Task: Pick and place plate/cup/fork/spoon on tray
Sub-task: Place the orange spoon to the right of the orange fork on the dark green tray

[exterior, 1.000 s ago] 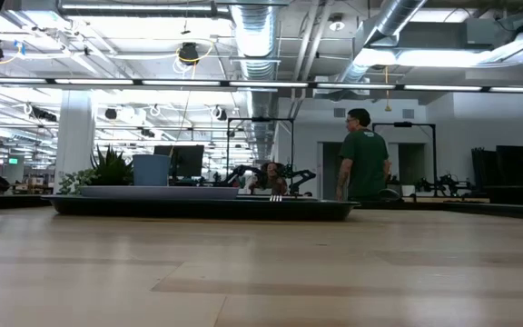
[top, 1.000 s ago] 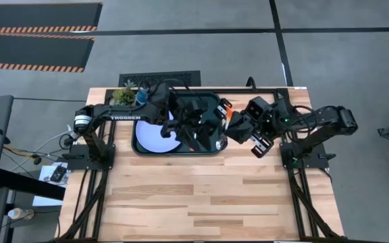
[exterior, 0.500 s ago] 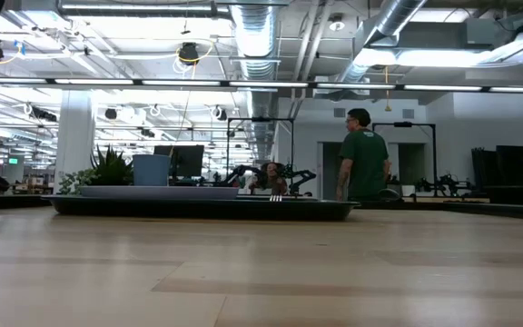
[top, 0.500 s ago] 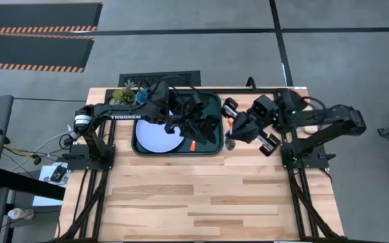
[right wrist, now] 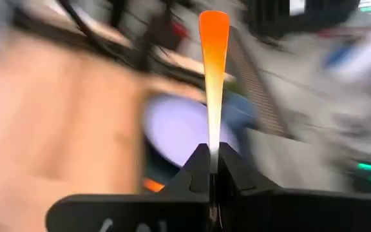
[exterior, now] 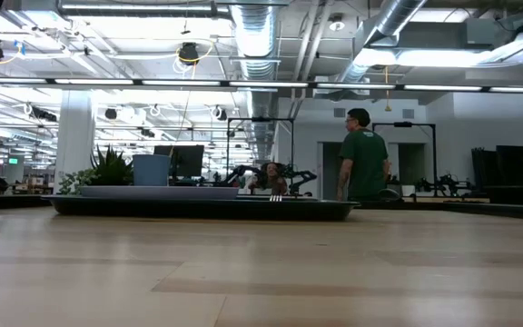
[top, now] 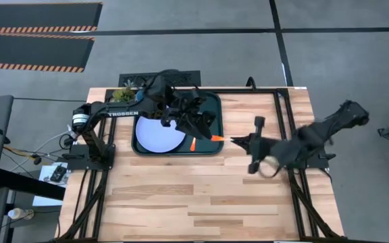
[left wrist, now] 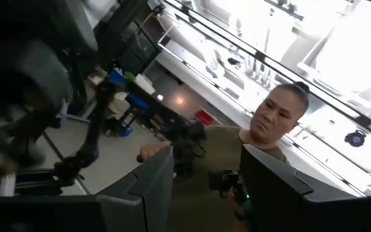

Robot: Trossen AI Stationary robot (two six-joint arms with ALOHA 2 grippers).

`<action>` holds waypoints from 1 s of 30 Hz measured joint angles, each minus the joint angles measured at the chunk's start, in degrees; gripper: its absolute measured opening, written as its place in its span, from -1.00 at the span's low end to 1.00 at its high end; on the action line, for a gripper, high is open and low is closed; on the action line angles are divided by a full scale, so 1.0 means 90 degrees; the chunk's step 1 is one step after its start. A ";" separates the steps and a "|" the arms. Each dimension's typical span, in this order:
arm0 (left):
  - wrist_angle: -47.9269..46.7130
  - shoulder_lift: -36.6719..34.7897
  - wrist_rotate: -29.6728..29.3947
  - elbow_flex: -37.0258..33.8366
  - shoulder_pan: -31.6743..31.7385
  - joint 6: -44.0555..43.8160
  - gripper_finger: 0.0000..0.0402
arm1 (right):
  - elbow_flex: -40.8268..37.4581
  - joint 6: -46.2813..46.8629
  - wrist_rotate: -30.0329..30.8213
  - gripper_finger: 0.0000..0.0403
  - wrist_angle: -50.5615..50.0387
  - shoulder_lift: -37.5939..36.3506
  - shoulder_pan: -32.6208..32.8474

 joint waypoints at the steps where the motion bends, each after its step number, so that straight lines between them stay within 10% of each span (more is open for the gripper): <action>1: -0.0142 0.0000 -0.0015 0.0000 -0.0002 0.0116 -0.17 | -0.0001 -0.0059 0.0641 -0.92 -0.0217 0.0169 0.0152; 9: -0.1134 0.0006 -0.0551 0.0000 -0.0007 0.0594 -0.17 | -0.0010 -0.3302 0.5085 -0.89 -0.0019 0.1541 0.0781; 20: -0.1750 0.0007 -0.1132 0.0000 -0.0010 -0.0243 -0.17 | -0.0007 -0.4800 0.5253 -0.92 0.0368 0.1681 0.0759; 30: -0.4612 -0.0022 -0.1477 0.0019 0.0318 0.1774 -0.17 | -0.0022 -0.4821 0.5240 -0.91 0.0963 0.1546 0.0914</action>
